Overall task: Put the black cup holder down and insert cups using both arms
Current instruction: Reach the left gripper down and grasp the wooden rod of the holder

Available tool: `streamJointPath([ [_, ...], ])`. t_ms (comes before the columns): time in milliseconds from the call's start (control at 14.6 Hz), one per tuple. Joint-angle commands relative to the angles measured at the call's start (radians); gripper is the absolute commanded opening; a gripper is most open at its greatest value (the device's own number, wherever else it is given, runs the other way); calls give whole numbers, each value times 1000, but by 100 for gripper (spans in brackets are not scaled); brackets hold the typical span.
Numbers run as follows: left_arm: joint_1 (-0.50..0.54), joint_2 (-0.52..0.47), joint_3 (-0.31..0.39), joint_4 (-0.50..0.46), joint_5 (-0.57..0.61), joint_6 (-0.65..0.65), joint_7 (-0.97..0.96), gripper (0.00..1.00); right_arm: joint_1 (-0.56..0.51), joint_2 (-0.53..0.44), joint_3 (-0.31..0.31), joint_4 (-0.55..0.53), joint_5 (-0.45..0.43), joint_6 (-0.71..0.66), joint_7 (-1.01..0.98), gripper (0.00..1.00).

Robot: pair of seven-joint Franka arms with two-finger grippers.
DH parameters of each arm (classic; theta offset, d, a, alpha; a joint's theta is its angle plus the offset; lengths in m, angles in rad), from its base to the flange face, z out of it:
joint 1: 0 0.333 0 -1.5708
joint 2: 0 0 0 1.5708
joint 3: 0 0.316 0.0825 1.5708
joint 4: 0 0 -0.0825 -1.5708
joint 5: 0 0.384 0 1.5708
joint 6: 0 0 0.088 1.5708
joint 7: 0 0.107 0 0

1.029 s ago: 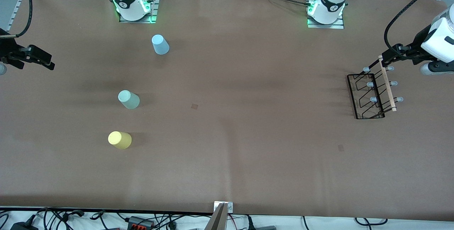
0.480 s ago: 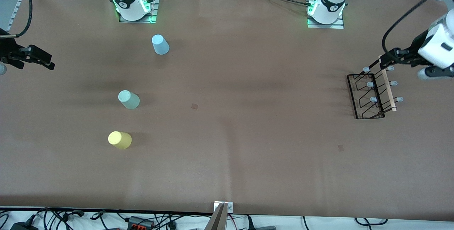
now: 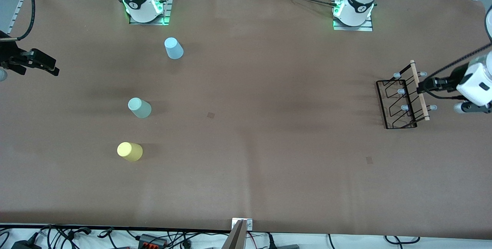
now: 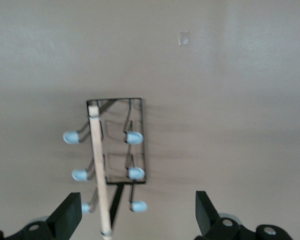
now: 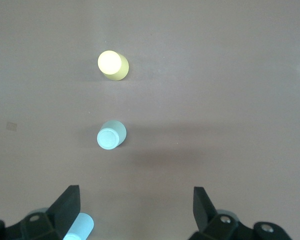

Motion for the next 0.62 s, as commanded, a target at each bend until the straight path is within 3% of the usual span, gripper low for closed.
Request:
streamJointPath([
  [0, 87, -42, -4, -154, -4, 148, 175, 100, 4, -14, -2, -9, -11, 2, -10, 100],
  [206, 111, -149, -3, -381, -2, 321, 201, 100, 2, 6, -2, -10, 0, 2, -1, 100],
  [549, 148, -148, -4, -464, -1, 370, 270, 100, 8, 60, 1, -12, -3, -6, -12, 100],
])
